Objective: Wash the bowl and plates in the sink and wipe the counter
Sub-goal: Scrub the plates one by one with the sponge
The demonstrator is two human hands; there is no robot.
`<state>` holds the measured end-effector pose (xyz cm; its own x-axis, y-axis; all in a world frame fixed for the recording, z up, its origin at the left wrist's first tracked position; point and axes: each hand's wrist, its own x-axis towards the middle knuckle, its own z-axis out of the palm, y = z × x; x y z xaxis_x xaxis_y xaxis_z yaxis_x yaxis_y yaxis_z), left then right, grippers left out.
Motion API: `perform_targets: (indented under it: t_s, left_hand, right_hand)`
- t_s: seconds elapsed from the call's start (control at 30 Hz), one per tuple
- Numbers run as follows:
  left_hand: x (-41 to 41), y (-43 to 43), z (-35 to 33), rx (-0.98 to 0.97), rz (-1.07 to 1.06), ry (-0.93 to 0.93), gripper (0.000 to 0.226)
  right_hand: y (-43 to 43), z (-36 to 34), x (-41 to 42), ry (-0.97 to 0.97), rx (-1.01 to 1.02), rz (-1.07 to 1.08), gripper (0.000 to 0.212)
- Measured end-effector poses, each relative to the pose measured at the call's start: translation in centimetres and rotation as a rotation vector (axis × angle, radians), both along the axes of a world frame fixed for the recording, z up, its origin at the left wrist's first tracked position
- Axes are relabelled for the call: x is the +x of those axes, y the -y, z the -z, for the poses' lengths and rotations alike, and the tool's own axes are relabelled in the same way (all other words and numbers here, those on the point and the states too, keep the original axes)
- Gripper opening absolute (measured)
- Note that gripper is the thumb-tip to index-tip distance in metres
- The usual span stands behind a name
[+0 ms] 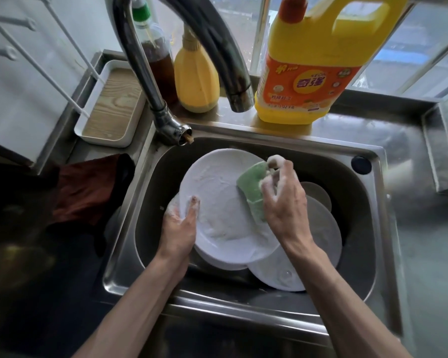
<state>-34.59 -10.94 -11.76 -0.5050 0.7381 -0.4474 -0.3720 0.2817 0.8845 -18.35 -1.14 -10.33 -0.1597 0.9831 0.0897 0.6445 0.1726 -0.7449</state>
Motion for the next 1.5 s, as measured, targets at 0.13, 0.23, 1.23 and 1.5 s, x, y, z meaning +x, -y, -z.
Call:
perform_targets:
  t_s: [0.13, 0.23, 1.23, 1.5]
  left_hand:
    - [-0.2, 0.0, 0.3, 0.000, -0.036, -0.010, 0.025]
    - [0.0, -0.3, 0.3, 0.003, -0.048, -0.013, 0.026]
    - [1.0, 0.3, 0.6, -0.050, -0.037, -0.054, 0.020]
    - [0.4, 1.2, 0.8, -0.060, -0.008, -0.066, 0.019]
  right_hand:
    - [0.9, 1.0, 0.3, 0.266, 0.272, -0.082, 0.015]
    - [2.8, 1.8, 0.1, 0.235, 0.270, -0.188, 0.013]
    - [4.3, 2.7, -0.2, 0.077, 0.089, -0.312, 0.030]
    - [1.0, 3.7, -1.0, 0.189, 0.180, -0.235, 0.031]
